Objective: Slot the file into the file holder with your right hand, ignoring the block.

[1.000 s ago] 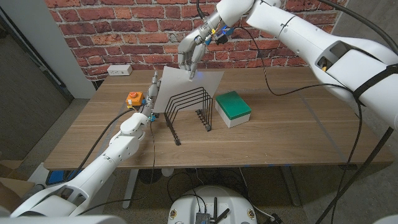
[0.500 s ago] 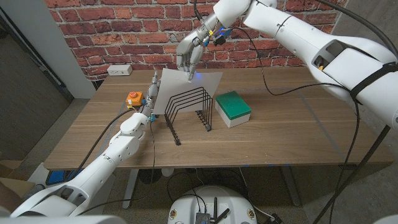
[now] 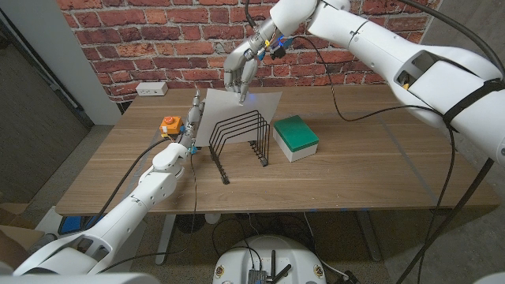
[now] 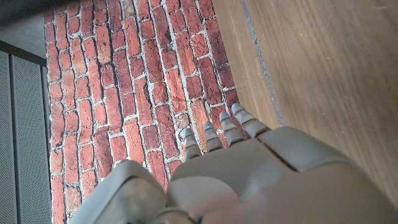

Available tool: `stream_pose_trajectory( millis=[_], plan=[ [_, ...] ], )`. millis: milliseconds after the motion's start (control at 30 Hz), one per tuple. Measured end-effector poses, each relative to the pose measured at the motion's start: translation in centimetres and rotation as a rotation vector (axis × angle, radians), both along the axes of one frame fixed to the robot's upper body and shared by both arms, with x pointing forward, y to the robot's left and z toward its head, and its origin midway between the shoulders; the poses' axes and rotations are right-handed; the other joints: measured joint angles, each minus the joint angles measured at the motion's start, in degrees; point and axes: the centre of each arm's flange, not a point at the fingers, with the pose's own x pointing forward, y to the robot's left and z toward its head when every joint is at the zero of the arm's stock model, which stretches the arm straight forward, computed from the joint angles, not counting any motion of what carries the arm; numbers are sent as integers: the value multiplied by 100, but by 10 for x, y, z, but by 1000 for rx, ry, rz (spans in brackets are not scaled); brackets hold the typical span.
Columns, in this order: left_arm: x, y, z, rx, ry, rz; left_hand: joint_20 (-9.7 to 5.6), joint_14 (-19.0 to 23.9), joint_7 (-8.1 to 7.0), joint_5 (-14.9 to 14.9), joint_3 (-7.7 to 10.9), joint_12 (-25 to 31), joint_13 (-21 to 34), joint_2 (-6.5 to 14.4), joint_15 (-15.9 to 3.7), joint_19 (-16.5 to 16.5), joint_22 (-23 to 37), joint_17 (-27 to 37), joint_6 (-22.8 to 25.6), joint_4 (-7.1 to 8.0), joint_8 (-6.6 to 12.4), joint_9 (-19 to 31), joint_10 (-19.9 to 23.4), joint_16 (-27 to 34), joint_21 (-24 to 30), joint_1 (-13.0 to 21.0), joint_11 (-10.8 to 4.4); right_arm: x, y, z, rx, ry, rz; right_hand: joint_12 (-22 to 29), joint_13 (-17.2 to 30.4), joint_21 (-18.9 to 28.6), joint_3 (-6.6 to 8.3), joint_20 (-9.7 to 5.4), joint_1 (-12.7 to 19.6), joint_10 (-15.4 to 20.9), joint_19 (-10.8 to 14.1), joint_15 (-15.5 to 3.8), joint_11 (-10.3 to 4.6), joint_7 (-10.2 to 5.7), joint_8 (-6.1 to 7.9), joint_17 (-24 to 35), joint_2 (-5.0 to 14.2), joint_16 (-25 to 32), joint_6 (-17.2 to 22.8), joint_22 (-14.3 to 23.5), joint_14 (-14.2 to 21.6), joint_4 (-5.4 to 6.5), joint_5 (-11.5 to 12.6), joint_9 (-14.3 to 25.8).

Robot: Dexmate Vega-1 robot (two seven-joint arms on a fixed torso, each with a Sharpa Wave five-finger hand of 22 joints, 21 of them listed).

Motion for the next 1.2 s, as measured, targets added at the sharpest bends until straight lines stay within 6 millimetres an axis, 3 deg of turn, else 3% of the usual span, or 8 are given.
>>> stream_pose_trajectory(
  millis=[1200],
  plan=[
    [0,0,0,-1,0,2,0,0,0,0,16,0,0,0,0,0,0,0,0,16,0,0,0,0,0,0,0,2,17,-12,-1,-42,-34,0,0,101,0,0,30,16,0,0,-8,-21,12,16,-30,26,-21,1,0,0,25,-2]
  ],
)
